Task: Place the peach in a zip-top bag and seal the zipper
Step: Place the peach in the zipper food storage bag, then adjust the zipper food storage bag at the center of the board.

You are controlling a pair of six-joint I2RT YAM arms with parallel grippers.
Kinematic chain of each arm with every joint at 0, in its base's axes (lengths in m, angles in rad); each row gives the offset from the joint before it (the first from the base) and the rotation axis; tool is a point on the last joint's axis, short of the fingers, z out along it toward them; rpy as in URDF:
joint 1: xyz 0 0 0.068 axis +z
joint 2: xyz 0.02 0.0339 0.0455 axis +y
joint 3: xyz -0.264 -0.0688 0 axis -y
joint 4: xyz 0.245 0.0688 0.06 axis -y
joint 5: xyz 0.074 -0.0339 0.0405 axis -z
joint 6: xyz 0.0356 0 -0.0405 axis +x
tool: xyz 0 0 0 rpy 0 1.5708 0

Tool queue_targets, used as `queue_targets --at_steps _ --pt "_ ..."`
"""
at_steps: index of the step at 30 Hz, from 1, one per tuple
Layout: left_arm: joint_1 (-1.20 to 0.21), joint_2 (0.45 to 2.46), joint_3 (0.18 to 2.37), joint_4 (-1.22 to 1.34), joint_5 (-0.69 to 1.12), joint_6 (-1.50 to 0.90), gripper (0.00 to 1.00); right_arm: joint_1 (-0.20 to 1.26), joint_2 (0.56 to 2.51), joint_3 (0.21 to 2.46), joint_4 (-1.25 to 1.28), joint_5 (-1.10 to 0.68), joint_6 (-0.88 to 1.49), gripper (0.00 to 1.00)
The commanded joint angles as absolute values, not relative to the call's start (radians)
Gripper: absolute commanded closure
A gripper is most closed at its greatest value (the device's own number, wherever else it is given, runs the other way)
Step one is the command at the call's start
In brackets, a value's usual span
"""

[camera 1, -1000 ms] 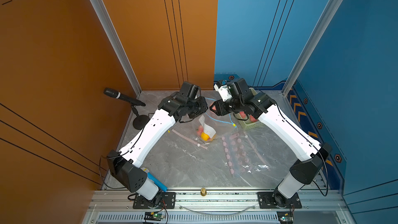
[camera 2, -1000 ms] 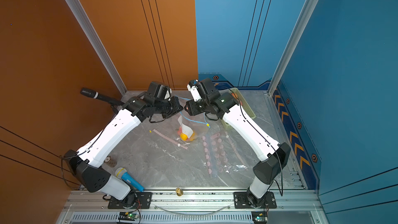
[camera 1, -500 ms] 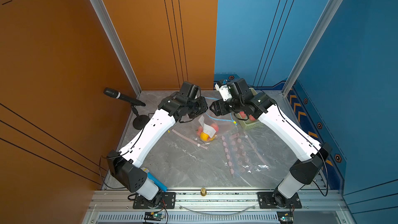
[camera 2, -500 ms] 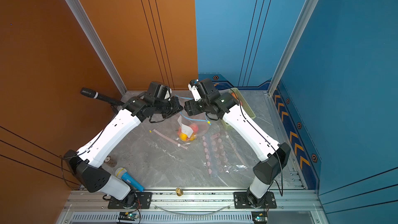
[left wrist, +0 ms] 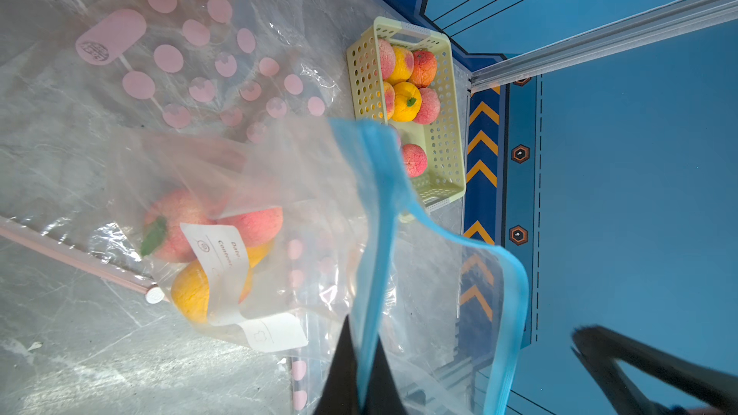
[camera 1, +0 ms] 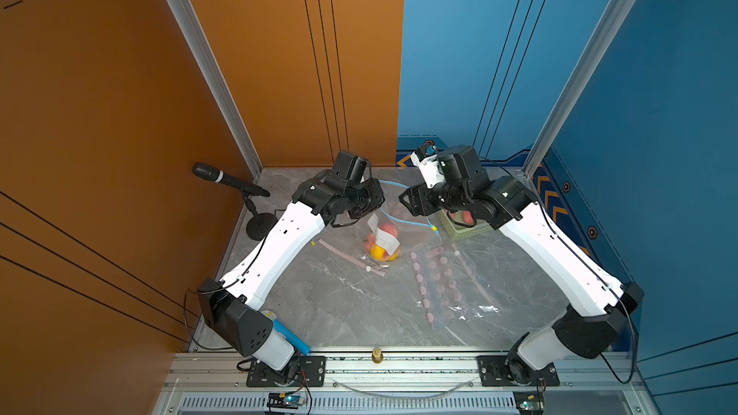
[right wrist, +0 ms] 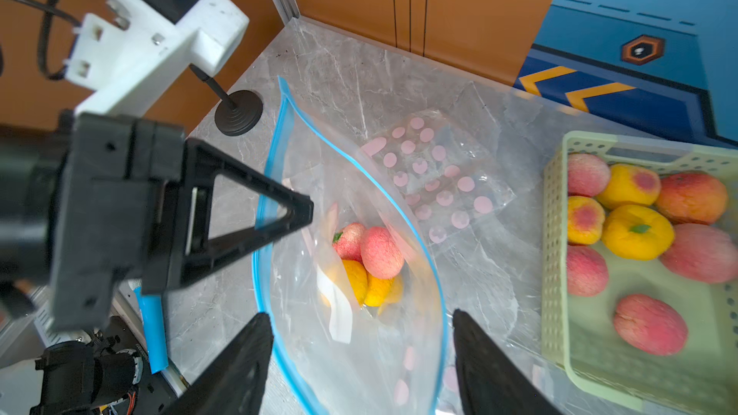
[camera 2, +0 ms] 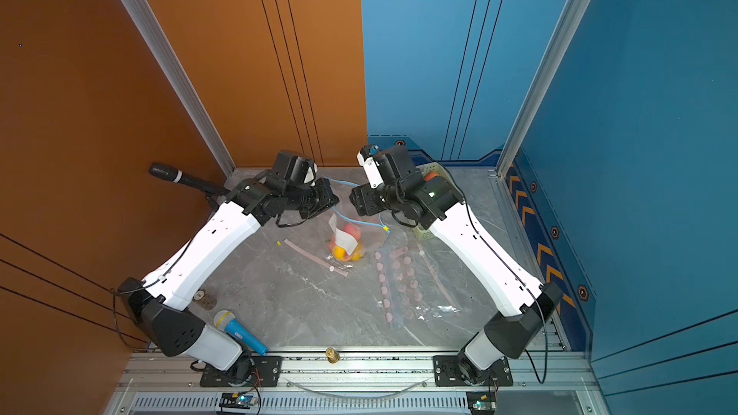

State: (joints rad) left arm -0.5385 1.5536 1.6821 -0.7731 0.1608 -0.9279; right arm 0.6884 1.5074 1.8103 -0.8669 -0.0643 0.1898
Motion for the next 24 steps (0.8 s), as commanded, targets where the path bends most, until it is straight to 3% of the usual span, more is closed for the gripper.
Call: queue_targets --at_steps 1,9,24 --pt "-0.52 1.509 1.683 -0.768 0.16 -0.901 1.0 0.69 1.418 1.736 -0.881 0.023 0.154 0.28" --pt "-0.494 1.504 1.704 -0.775 0.241 -0.814 1.0 0.57 1.367 1.694 -0.912 -0.09 0.192 0.41" --pt "-0.522 1.578 2.05 -1.147 0.281 -0.248 1.0 0.559 1.412 1.83 -0.888 -0.262 0.16 0.39"
